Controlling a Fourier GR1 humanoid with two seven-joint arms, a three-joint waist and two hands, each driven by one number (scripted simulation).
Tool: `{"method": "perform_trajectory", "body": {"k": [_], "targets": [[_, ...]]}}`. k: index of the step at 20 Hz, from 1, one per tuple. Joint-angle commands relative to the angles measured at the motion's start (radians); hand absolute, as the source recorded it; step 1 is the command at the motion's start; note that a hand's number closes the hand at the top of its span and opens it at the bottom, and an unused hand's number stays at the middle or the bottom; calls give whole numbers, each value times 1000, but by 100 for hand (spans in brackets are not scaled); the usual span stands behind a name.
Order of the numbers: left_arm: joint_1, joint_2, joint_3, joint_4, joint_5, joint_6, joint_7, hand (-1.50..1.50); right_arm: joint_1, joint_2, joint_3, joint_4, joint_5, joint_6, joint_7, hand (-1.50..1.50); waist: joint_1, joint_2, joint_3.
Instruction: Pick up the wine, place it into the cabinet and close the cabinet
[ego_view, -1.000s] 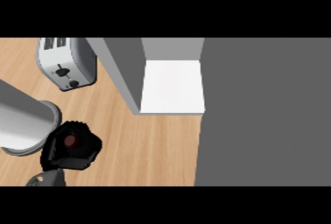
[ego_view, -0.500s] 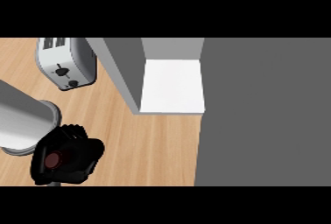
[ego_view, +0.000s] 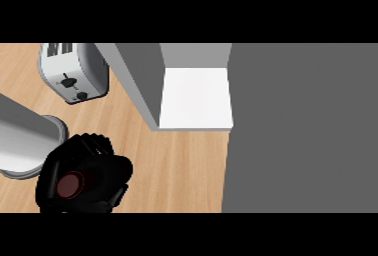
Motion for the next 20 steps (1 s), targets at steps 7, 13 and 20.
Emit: {"method": "perform_trajectory", "body": {"k": [7,13,20], "targets": [[-166,-13,-289,-111,-38,272,224,150,45,18,3,-116,-72,7,23,-150,-10,2,0],[-267,-13,-364,-70,-30,408,259,150,93,40,28,-120,-55,26,-17,-150,-8,3,-1],[-497,-13,-498,20,-54,698,324,150,-14,15,3,-129,-75,-25,96,-150,-13,3,-1]]}}
